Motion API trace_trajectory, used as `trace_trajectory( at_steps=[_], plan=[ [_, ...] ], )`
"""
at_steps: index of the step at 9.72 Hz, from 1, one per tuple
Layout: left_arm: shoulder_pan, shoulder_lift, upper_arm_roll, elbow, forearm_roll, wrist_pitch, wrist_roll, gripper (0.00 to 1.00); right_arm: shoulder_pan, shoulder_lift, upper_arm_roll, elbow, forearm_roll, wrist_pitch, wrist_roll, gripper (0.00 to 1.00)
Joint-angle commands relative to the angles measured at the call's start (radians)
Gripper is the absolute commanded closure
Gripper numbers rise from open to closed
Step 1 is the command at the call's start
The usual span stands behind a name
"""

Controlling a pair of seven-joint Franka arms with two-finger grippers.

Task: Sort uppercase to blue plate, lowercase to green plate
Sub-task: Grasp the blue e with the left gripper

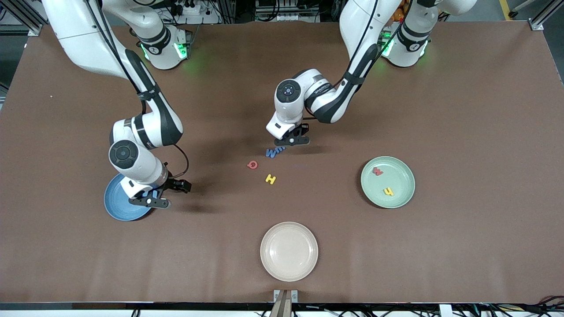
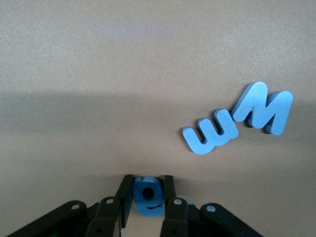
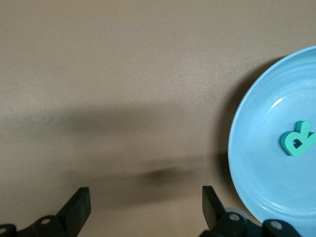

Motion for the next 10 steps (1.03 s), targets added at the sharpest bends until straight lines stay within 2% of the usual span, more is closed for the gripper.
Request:
trace_trajectory(
  at_steps=[1, 2, 3, 6, 8, 10],
  plan=[
    [0.007, 0.0, -0.001, -0.012, 0.016, 0.0, -0.015, 0.8, 0.005, 0.003, 0.0, 0.008, -0.004, -0.006, 0.019, 0.0],
    [0.007, 0.0, -0.001, -0.01, 0.016, 0.0, -0.015, 0.8, 0.005, 0.002, 0.0, 0.008, -0.004, -0.006, 0.019, 0.0],
    [0.01, 0.0, -0.001, -0.01, 0.02, 0.0, -0.012, 0.87, 0.005, 0.003, 0.0, 0.01, -0.002, -0.006, 0.021, 0.0],
    [0.037, -0.007, 0.001, -0.006, 0.02, -0.001, 0.049, 0.99, 0.014, 0.003, 0.0, 0.01, -0.002, -0.004, 0.027, 0.0],
    [0.085, -0.024, 0.001, -0.003, 0.023, -0.024, 0.105, 1.0, 0.029, 0.003, 0.0, 0.018, -0.002, -0.004, 0.06, 0.0],
    [0.134, -0.059, 0.002, 0.025, 0.023, -0.125, 0.184, 1.0, 0.074, 0.017, 0.0, 0.039, -0.002, -0.004, 0.128, 0.0]
  ],
)
